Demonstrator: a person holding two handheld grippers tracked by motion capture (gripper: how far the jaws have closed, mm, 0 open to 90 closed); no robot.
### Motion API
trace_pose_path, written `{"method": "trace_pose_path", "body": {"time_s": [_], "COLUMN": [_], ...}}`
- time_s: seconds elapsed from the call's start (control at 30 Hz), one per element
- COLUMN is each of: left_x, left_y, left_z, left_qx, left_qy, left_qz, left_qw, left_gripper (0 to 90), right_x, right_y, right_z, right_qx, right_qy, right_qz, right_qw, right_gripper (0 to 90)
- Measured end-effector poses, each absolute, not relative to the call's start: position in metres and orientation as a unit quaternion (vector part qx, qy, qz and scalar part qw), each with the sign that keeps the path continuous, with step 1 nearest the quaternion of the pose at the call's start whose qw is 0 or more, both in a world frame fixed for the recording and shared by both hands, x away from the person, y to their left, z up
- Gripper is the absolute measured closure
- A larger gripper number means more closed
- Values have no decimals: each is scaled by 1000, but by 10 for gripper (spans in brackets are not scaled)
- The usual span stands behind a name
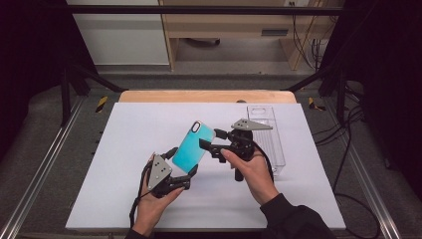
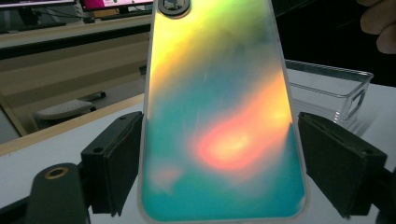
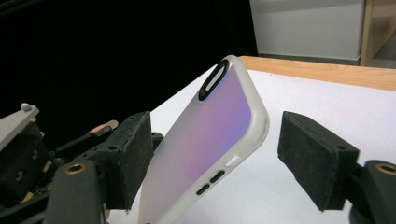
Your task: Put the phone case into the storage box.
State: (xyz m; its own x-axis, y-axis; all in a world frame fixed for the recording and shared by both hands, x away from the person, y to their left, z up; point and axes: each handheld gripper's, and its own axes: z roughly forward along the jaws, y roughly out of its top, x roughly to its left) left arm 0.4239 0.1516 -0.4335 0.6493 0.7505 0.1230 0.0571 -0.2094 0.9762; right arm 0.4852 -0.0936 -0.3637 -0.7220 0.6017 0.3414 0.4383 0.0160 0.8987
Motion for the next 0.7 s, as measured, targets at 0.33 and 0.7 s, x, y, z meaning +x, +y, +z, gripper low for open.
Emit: {"method": "trace_pose_path", "body": {"time_s": [0.33,0.7], "left_x": [423,422], "left_y": [151,150], "left_z": [-434,-433], "left_qx": [714,715], "left_qy": [278,274], "left_qz": [311,313], "left_qw": [562,562], "left_gripper": [163,163], "right_x": [493,495], "right_y": [-96,-99], "right_z": [-364,-365], "right_qx": [370,366], "right_qy": [712,713], "right_qz": [596,598], "right_qw": [33,18], "right_gripper": [363,486]}}
